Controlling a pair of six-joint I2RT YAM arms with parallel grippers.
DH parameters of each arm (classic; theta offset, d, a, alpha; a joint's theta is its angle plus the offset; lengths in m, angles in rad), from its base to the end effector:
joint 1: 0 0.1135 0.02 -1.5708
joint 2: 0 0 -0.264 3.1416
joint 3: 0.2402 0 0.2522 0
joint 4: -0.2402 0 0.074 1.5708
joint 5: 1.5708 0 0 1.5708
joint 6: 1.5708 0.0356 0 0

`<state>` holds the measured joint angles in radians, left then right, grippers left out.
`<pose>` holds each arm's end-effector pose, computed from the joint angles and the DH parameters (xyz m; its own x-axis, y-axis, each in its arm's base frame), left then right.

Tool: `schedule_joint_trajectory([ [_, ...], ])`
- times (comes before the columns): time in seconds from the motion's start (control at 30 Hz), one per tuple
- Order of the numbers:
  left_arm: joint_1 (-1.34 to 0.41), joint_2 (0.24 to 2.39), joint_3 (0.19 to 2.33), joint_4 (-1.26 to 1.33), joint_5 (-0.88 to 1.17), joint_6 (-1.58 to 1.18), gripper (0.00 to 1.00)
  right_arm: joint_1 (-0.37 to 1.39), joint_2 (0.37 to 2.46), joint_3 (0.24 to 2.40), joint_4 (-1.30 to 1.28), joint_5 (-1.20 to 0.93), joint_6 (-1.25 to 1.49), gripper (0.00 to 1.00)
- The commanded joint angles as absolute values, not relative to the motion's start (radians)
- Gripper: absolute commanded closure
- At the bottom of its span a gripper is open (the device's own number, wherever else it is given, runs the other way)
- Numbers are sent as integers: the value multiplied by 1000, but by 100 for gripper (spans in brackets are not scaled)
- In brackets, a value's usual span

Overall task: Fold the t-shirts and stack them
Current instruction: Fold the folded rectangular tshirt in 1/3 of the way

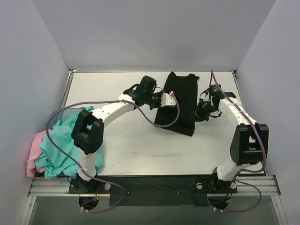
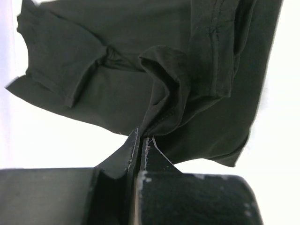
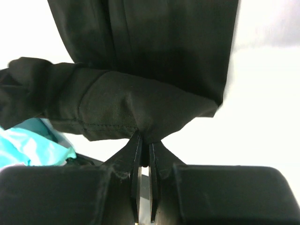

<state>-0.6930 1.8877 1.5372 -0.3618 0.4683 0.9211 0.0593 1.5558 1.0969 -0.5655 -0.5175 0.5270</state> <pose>0.3228 -0.2890 0.2675 0.3590 0.6254 -0.6928 0.9042 -0.0492 0.4242 0.3152 0.0364 0.2331 -0.8921 0.3849 -0.2365 0.1627 0.7621 0.6267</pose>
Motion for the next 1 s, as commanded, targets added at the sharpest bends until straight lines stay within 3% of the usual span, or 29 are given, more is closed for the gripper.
schedule_joint_trajectory([
  [0.0,-652,2058,1736,-514,497,839,100,31,1688,1274,-618,-532,466,100],
  [0.33,-624,2264,2000,-459,469,758,100,-52,1914,1463,-612,-561,471,100],
  [0.77,-611,2410,2117,-454,414,736,100,-69,2066,1581,-561,-555,517,100],
  [0.8,-611,2413,2115,-446,408,735,100,-72,2077,1589,-560,-543,518,89],
  [0.83,-612,2419,2115,-428,402,720,95,-77,2085,1598,-560,-535,523,82],
  [0.87,-612,2419,2117,-419,397,709,78,-81,2091,1601,-555,-522,529,71],
  [0.93,-609,2421,2121,-378,385,678,57,-92,2091,1627,-555,-491,534,61],
  [0.97,-609,2419,2132,-349,377,657,53,-97,2088,1656,-557,-477,522,59],
])
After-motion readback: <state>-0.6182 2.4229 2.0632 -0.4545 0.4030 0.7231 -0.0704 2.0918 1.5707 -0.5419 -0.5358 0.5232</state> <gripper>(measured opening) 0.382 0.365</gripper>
